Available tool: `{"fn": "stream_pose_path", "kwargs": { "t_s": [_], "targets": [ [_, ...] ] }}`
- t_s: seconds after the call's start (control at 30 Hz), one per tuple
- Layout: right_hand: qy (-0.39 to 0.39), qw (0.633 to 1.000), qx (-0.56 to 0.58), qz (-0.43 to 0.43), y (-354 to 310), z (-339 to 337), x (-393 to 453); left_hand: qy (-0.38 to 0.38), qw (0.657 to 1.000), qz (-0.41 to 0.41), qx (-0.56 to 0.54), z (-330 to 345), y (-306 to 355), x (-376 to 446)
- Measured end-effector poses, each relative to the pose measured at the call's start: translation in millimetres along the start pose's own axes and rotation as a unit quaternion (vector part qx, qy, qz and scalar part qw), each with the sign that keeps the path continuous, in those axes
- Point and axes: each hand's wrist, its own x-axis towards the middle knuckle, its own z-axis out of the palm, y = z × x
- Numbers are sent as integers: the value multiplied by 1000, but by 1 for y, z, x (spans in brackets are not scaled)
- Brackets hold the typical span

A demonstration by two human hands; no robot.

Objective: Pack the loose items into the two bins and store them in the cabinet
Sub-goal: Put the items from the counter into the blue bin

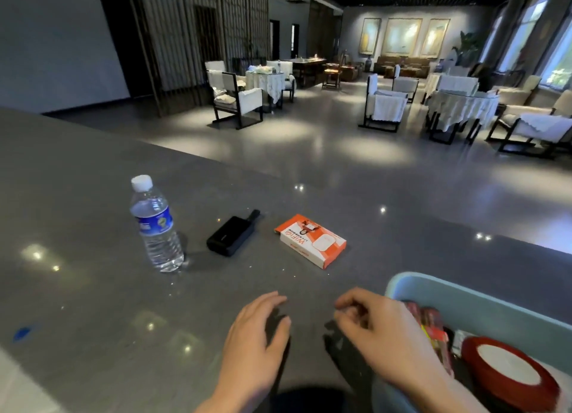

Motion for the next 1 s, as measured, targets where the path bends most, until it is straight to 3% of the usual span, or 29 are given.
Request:
{"fn": "stream_pose_path", "kwargs": {
  "t_s": [0.2,0.43,0.57,0.73,1.0],
  "targets": [
    [-34,999,-10,-10,-32,28,23,13,1000,-9,19,-33,-41,22],
    [-31,997,-50,41,-60,46,96,-33,999,4,18,-48,-86,107],
    [-15,990,-123,70,-47,55,171,-41,997,-24,60,-47,-110,169],
    [-52,966,-216,134,-18,67,235,-69,988,-78,116,-32,-130,219],
    [-97,951,-214,201,15,80,264,-87,974,-132,164,-17,-153,244]
  ]
}}
